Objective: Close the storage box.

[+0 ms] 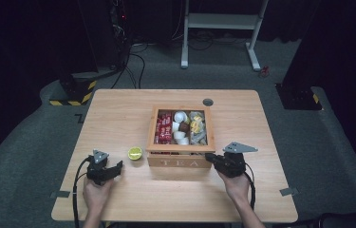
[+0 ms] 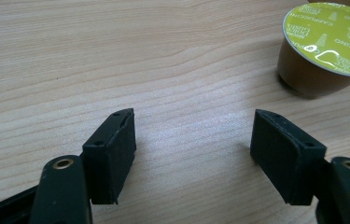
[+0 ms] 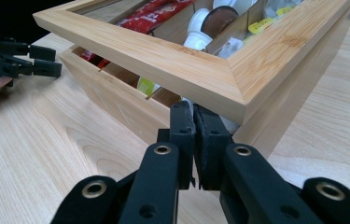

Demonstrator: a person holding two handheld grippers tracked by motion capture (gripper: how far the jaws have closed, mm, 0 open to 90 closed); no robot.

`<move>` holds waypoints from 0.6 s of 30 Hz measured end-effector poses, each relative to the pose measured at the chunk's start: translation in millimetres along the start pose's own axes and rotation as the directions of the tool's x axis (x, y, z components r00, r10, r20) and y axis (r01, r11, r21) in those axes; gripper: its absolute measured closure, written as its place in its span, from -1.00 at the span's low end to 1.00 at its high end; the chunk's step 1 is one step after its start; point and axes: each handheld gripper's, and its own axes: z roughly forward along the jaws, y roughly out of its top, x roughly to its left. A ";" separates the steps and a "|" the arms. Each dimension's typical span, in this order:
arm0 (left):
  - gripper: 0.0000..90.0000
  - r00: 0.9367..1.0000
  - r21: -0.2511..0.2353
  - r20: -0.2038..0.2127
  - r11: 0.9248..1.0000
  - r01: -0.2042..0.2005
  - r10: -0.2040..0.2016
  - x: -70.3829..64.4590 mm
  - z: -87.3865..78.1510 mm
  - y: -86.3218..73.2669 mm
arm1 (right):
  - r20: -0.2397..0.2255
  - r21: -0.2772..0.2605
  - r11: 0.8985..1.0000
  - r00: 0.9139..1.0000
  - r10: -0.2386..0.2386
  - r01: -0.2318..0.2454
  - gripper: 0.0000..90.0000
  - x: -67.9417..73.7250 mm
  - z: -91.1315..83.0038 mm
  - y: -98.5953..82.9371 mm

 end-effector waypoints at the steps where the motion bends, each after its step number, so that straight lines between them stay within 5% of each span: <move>1: -0.30 1.000 0.000 0.000 1.000 0.000 0.000 0.0 0.0 0.0 | -0.003 0.002 1.000 1.000 0.006 -0.006 0.92 0.2 -0.1 -0.6; 18: -0.30 1.000 0.000 0.000 1.000 0.000 0.000 0.0 0.0 0.0 | -0.014 0.027 0.999 1.000 0.019 -0.018 0.92 0.4 2.8 -10.5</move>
